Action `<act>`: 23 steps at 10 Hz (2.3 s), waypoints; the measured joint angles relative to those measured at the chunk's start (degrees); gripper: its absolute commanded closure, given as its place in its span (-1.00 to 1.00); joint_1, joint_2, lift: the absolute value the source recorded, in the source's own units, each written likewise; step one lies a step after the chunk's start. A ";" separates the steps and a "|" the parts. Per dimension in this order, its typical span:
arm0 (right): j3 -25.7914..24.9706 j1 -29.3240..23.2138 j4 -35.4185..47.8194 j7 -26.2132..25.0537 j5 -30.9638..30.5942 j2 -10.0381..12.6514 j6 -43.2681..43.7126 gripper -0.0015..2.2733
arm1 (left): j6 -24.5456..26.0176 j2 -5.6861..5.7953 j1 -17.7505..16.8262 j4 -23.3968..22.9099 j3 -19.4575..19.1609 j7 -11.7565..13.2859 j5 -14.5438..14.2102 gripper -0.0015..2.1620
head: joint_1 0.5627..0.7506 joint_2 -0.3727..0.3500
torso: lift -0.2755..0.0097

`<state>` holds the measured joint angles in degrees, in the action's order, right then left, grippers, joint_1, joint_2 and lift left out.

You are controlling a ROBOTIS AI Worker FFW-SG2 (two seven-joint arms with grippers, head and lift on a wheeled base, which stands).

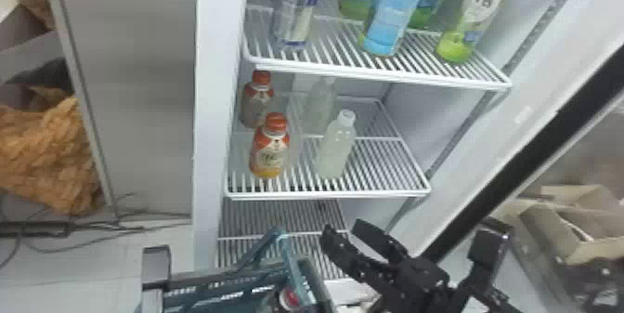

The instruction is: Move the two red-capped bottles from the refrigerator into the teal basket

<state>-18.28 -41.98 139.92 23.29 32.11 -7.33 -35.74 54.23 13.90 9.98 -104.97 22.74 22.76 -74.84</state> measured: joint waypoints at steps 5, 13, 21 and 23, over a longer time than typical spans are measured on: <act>0.27 -2.86 -1.13 -4.05 -4.19 2.02 23.62 -0.65 | -0.10 -0.09 0.12 0.00 -0.05 0.00 -0.11 0.04 | 0.41 -0.94 | -0.67; 5.71 -2.99 -7.23 -12.31 -12.09 2.77 43.10 -0.66 | -0.35 -0.27 0.28 0.00 -0.22 0.00 -0.17 0.04 | 0.41 -0.94 | -0.67; 6.21 -1.78 -9.09 -12.88 -16.34 2.39 44.88 -0.66 | -0.38 -0.26 0.00 0.00 0.23 0.00 -0.51 0.04 | 0.41 -0.94 | -0.67; 6.31 -1.76 -9.18 -12.88 -16.34 2.33 44.88 -0.66 | -0.38 -0.19 0.00 0.00 0.27 0.00 -0.56 0.04 | 0.41 -0.94 | -0.67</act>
<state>-11.97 -43.73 130.75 10.41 15.77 -5.00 9.14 53.85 13.71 9.98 -104.97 23.01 22.76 -75.40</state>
